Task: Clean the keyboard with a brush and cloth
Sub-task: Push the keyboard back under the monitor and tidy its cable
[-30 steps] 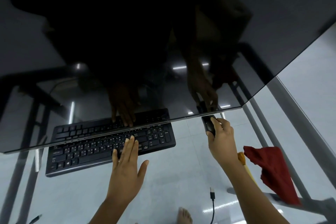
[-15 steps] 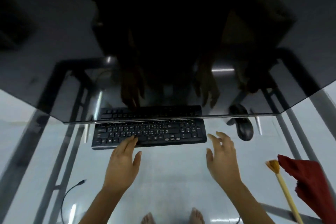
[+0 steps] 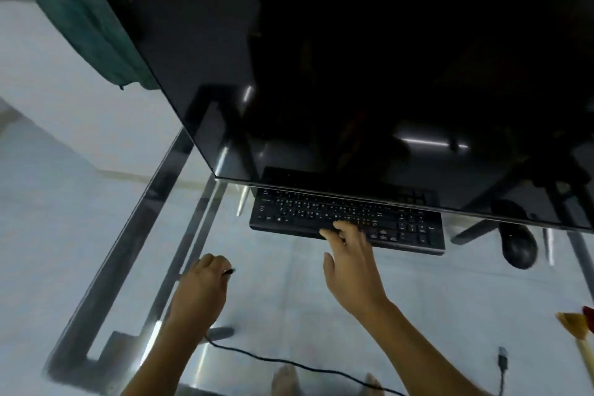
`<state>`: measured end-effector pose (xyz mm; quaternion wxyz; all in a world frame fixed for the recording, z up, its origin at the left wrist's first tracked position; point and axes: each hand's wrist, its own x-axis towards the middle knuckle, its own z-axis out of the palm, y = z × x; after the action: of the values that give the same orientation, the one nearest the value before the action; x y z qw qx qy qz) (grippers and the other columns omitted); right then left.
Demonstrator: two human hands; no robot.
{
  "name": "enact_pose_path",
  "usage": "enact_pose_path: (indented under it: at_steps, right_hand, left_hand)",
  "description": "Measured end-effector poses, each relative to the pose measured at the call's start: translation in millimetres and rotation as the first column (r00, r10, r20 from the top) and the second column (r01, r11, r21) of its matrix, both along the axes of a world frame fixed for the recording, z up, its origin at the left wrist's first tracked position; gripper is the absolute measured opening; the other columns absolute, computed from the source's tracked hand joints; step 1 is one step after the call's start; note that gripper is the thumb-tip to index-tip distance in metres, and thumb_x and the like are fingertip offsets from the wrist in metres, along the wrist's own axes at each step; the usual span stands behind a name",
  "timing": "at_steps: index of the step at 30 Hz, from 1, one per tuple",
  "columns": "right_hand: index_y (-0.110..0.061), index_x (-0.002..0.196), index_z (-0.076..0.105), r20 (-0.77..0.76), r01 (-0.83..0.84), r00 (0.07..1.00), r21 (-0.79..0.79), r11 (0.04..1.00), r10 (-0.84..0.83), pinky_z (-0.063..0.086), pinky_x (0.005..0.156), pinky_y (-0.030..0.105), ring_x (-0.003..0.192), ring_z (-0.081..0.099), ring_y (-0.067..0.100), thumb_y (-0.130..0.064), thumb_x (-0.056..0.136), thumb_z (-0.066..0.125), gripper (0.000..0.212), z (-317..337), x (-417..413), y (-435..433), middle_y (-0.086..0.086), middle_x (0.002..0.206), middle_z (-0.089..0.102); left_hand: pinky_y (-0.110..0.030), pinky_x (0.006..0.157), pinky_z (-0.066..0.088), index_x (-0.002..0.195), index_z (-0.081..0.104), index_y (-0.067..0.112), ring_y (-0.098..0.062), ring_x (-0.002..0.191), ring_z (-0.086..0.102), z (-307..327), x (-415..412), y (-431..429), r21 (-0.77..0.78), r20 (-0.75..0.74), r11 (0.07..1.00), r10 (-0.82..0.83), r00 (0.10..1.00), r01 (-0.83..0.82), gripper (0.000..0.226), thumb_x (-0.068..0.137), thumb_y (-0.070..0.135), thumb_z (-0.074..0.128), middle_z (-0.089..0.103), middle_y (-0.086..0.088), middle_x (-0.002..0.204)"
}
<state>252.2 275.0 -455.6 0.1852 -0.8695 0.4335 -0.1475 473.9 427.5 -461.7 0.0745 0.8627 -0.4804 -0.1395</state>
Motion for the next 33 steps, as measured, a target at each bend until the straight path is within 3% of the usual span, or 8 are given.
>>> enact_pose_path:
  at_steps: [6, 9, 12, 15, 21, 26, 31, 33]
  right_hand:
    - [-0.013, 0.125, 0.062, 0.030, -0.085, 0.996, 0.052, 0.995, 0.083, 0.049, 0.095, 0.041, 0.112, 0.055, 0.029, -0.011, 0.082, 0.069, 0.044, 12.7, 23.1, 27.1, 0.010, 0.130, 0.053]
    - [-0.020, 0.135, 0.052, 0.178, -0.127, 0.981, 0.284, 0.951, 0.077, 0.042, 0.103, 0.031, 0.121, 0.049, 0.017, -0.019, 0.092, 0.061, 0.044, 33.5, 38.5, 40.6, 0.002, 0.133, 0.049]
    - [-0.035, 0.129, 0.046, 0.332, -0.163, 0.931, 0.754, 0.636, -0.155, 0.049, 0.097, 0.030, 0.107, 0.063, 0.015, -0.021, 0.093, 0.060, 0.041, 68.5, 55.6, 48.0, -0.001, 0.116, 0.066]
    - [-0.016, 0.122, 0.054, 0.415, -0.256, 0.848, 0.865, 0.433, -0.328, 0.057, 0.088, 0.033, 0.083, 0.072, 0.015, -0.008, 0.094, 0.052, 0.029, 99.3, 59.7, 46.3, 0.010, 0.096, 0.072]
    - [-0.010, 0.093, 0.062, 0.435, -0.180, 0.866, 0.731, 0.658, -0.247, 0.046, 0.064, 0.027, 0.057, 0.052, 0.005, -0.006, 0.095, 0.043, 0.020, 161.2, 37.7, 21.3, -0.002, 0.069, 0.058]
    - [-0.016, 0.075, 0.064, 0.340, -0.174, 0.938, 0.628, 0.758, -0.067, 0.046, 0.065, 0.024, 0.061, 0.052, 0.005, -0.013, 0.094, 0.050, 0.024, 216.3, 2.4, 8.9, -0.013, 0.062, 0.060]
    - [-0.024, 0.084, 0.070, 0.341, -0.261, 0.937, 0.533, 0.805, 0.078, 0.049, 0.065, 0.015, 0.064, 0.055, -0.004, -0.024, 0.097, 0.058, 0.017, 259.8, -36.9, 1.8, -0.019, 0.065, 0.062]
    - [-0.021, 0.099, 0.072, 0.387, -0.284, 0.919, 0.526, 0.802, 0.072, 0.050, 0.067, 0.016, 0.066, 0.056, -0.005, -0.023, 0.096, 0.059, 0.013, 269.7, -53.5, -2.6, -0.017, 0.069, 0.063]
  left_hand:
    - [-0.020, 0.064, 0.042, 0.095, 0.067, 0.016, -0.013, 0.074, 0.059, 29.3, -10.0, -26.2, -0.127, -0.164, 0.991, 0.011, 0.986, -0.032, 0.008, 0.093, 0.019, 0.060, 0.065, 0.000, 0.091]
    - [-0.007, 0.064, 0.040, 0.097, 0.068, 0.020, -0.002, 0.076, 0.060, 65.0, -28.8, -54.5, -0.276, -0.355, 0.952, 0.023, 0.935, -0.129, 0.008, 0.090, 0.019, 0.064, 0.066, 0.008, 0.090]
    - [0.000, 0.066, 0.041, 0.094, 0.065, 0.025, 0.005, 0.077, 0.059, 99.3, -42.0, -78.0, -0.336, -0.493, 0.921, 0.005, 0.870, -0.196, 0.010, 0.089, 0.017, 0.065, 0.065, 0.014, 0.084]
    - [-0.002, 0.067, 0.041, 0.096, 0.067, 0.023, -0.003, 0.083, 0.063, 119.4, -45.7, -93.6, -0.353, -0.485, 0.920, -0.023, 0.874, -0.171, 0.009, 0.089, 0.017, 0.065, 0.064, 0.014, 0.084]
    - [-0.017, 0.092, 0.041, 0.110, 0.067, 0.021, -0.002, 0.103, 0.054, 153.0, -50.8, -93.3, -0.606, -0.147, 0.732, -0.488, 0.860, 0.312, 0.029, 0.094, 0.035, 0.047, 0.062, 0.013, 0.107]
    - [-0.023, 0.069, 0.035, 0.075, 0.050, 0.030, -0.001, 0.071, 0.046, 189.0, -60.3, -95.9, -0.504, 0.019, 0.710, -0.560, 0.829, 0.491, 0.042, 0.097, 0.053, 0.023, 0.049, 0.016, 0.066]
    - [-0.021, 0.057, 0.040, 0.060, 0.055, 0.022, -0.003, 0.051, 0.049, 237.9, -78.6, -85.2, -0.417, -0.384, 0.863, -0.450, 0.807, 0.283, 0.058, 0.088, 0.066, 0.032, 0.054, 0.008, 0.054]
    - [-0.022, 0.063, 0.041, 0.057, 0.052, 0.020, -0.008, 0.050, 0.044, 258.5, -85.6, -73.9, -0.416, -0.659, 0.889, -0.439, 0.611, 0.191, 0.053, 0.093, 0.056, 0.042, 0.045, 0.005, 0.050]
